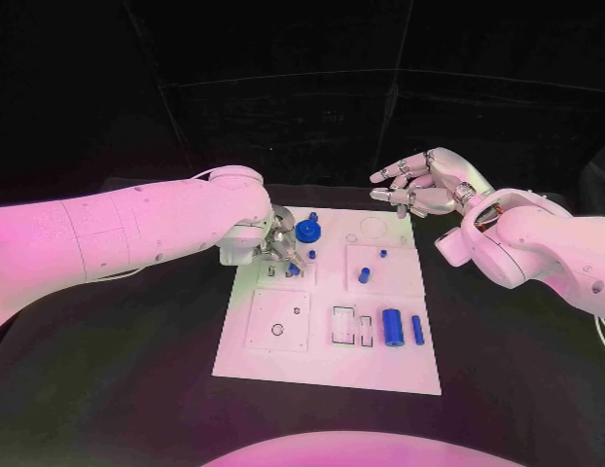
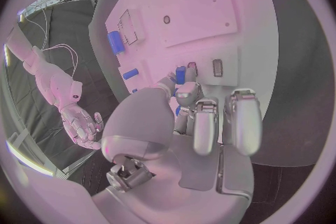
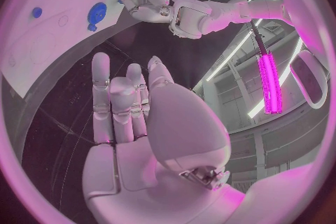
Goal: Assemble the parts on the task board
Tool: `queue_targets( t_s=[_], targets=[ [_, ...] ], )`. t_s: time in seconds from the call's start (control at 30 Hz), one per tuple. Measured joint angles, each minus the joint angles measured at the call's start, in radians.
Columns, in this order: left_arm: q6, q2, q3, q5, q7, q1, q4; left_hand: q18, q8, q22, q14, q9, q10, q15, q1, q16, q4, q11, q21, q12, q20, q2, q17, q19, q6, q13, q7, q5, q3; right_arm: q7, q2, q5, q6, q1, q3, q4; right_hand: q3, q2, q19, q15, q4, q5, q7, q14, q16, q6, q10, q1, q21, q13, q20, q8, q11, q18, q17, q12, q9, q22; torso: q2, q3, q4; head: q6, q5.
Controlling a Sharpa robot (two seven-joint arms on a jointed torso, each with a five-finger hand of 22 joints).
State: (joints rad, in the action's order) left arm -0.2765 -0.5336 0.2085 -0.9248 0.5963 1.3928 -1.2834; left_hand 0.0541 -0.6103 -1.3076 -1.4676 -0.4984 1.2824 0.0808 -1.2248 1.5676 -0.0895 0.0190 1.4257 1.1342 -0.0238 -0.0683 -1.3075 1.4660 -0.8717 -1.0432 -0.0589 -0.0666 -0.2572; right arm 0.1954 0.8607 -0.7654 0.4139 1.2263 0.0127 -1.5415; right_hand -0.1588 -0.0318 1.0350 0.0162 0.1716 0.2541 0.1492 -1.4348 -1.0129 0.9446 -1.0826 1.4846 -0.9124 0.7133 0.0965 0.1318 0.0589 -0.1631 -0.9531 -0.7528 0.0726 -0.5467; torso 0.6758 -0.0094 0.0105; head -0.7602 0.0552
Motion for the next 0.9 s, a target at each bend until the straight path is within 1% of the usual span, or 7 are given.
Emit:
queue_targets(
  t_s=[0.07, 0.17, 0.33, 0.5, 0.67, 0.8, 0.9],
  targets=[
    [0.019, -0.013, 0.000, 0.000, -0.003, 0.000, -0.013, 0.000, -0.018, 0.000, 0.000, -0.020, 0.000, 0.000, 0.058, 0.000, 0.012, 0.000, -0.007, 0.000, 0.000, 0.027, 0.000, 0.000, 0.000, 0.000, 0.000, 0.000, -0.104, -0.001, 0.000, 0.000, -0.002, 0.000, 0.000, 0.001, 0.000, 0.000, 0.000, 0.000, 0.000, 0.001, 0.000, 0.000, 0.005, 0.000, 0.000, 0.000, 0.004, -0.001, 0.000, 0.000, 0.000, 0.000, 0.003, 0.000, 0.000, 0.006, 0.000, 0.0002, 0.0006, 0.000, 0.000],
    [0.058, -0.032, 0.000, 0.001, -0.008, -0.001, -0.040, 0.000, -0.030, 0.000, 0.000, -0.033, 0.004, 0.000, 0.103, 0.000, 0.032, -0.003, -0.007, 0.000, 0.000, 0.052, 0.000, 0.000, 0.000, -0.001, 0.000, 0.000, -0.189, -0.004, 0.000, 0.000, -0.005, 0.000, 0.000, 0.003, 0.000, 0.000, 0.000, 0.000, 0.000, 0.001, 0.004, 0.000, 0.012, -0.004, 0.000, 0.000, 0.004, -0.003, 0.000, 0.000, 0.000, 0.000, 0.008, 0.000, -0.001, 0.008, -0.001, 0.0005, 0.0016, 0.001, 0.003],
    [0.133, -0.063, 0.000, 0.001, -0.017, -0.005, -0.090, 0.000, -0.040, 0.000, 0.000, -0.043, 0.008, 0.000, 0.124, 0.000, 0.031, 0.001, -0.007, 0.004, 0.000, 0.067, 0.000, 0.000, 0.000, -0.004, 0.000, 0.000, -0.229, -0.010, 0.001, 0.000, -0.010, 0.000, 0.000, 0.004, -0.003, 0.000, -0.004, 0.000, -0.003, 0.001, 0.004, 0.000, 0.017, -0.004, 0.004, 0.000, 0.009, -0.004, 0.004, 0.000, 0.004, 0.000, 0.012, 0.000, -0.001, 0.008, -0.001, 0.0009, 0.0028, 0.001, 0.007],
    [0.210, -0.092, 0.001, 0.001, -0.025, -0.018, -0.124, 0.000, -0.046, 0.000, 0.000, -0.048, 0.011, 0.000, 0.133, 0.000, 0.034, 0.004, -0.007, 0.004, 0.000, 0.074, 0.000, 0.000, 0.000, -0.004, 0.000, 0.001, -0.248, -0.014, 0.004, 0.000, -0.013, 0.000, 0.000, 0.006, -0.004, 0.000, -0.004, -0.001, -0.002, 0.001, 0.004, 0.001, 0.024, -0.004, 0.005, 0.000, 0.011, -0.007, 0.004, 0.000, 0.005, 0.000, 0.017, 0.004, -0.001, 0.010, -0.002, 0.0016, 0.0061, 0.002, 0.009],
    [0.271, -0.108, 0.001, 0.001, -0.031, -0.037, -0.136, 0.000, -0.046, 0.000, 0.000, -0.050, 0.011, 0.000, 0.137, 0.000, 0.036, 0.004, -0.007, 0.004, 0.000, 0.078, 0.000, 0.000, 0.000, -0.004, 0.000, 0.001, -0.254, -0.016, 0.005, 0.000, -0.013, 0.000, 0.000, 0.006, -0.006, 0.000, -0.008, -0.004, 0.001, 0.005, 0.004, 0.004, 0.032, -0.004, 0.007, 0.000, 0.012, -0.008, 0.000, 0.000, 0.007, 0.000, 0.024, 0.004, -0.001, 0.011, -0.004, 0.0033, 0.0097, 0.002, 0.005],
    [0.301, -0.114, 0.001, -0.005, -0.033, -0.058, -0.136, 0.000, -0.046, 0.000, 0.000, -0.050, 0.011, 0.000, 0.140, 0.000, 0.038, 0.004, -0.007, 0.004, 0.000, 0.080, 0.000, 0.000, 0.000, -0.004, 0.000, 0.001, -0.258, -0.017, 0.005, 0.000, -0.013, 0.000, 0.000, 0.007, -0.006, 0.000, -0.008, -0.004, 0.001, 0.005, 0.004, 0.004, 0.032, -0.004, 0.008, 0.000, 0.012, -0.008, 0.000, 0.000, 0.007, 0.000, 0.024, 0.004, -0.001, 0.011, -0.004, 0.0038, 0.0105, 0.001, 0.004],
    [0.314, -0.116, 0.002, -0.013, -0.033, -0.067, -0.137, 0.000, -0.047, 0.000, 0.000, -0.052, 0.015, 0.000, 0.140, 0.000, 0.039, 0.001, -0.007, 0.004, 0.000, 0.080, 0.000, 0.000, 0.000, -0.004, 0.000, 0.002, -0.258, -0.018, 0.006, 0.000, -0.013, 0.000, 0.000, 0.007, -0.006, 0.000, -0.008, -0.004, 0.001, 0.005, 0.004, 0.004, 0.032, -0.004, 0.011, 0.000, 0.012, -0.009, 0.000, 0.000, 0.004, 0.000, 0.024, 0.004, -0.001, 0.011, -0.004, 0.0038, 0.0105, 0.000, 0.003]
  ],
)
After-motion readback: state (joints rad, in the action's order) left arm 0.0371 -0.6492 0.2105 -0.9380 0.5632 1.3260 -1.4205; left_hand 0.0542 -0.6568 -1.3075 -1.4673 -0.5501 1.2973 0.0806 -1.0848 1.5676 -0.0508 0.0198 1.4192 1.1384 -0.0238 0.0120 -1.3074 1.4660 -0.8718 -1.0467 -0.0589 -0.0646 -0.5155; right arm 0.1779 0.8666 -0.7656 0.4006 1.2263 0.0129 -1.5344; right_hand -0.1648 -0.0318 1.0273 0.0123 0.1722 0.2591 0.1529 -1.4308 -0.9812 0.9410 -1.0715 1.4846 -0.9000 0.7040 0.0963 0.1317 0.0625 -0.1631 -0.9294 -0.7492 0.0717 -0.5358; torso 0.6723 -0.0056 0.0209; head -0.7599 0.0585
